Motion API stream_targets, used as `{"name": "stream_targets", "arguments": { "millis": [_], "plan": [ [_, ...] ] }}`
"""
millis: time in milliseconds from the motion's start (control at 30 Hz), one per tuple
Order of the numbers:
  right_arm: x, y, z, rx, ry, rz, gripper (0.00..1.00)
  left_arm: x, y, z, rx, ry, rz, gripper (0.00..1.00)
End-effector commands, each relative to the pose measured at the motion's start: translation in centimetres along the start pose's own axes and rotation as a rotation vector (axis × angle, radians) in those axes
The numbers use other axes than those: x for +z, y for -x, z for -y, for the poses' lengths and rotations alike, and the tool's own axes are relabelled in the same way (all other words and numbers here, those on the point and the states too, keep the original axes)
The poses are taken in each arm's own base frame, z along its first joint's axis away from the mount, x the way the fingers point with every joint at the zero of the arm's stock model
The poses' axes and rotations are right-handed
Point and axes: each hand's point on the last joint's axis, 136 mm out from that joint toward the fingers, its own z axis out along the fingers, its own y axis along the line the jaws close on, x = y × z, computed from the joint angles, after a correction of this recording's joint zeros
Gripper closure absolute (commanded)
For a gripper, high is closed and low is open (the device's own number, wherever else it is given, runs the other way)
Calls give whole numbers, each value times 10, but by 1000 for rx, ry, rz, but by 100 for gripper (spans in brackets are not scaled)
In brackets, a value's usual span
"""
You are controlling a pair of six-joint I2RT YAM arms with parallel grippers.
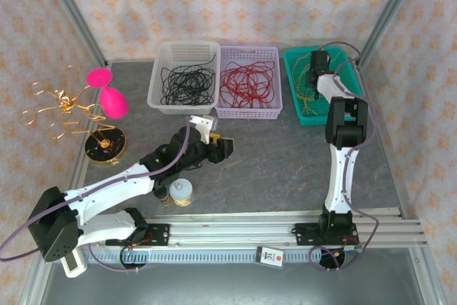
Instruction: Untangle the cables
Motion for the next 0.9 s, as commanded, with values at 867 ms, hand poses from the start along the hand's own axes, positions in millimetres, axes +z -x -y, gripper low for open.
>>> {"name": "stream_targets", "arguments": {
  "millis": [867],
  "plan": [
    [-241, -149, 38, 235, 239, 712, 26, -114, 43, -196, -49, 664, 400, 24]
  ]
}}
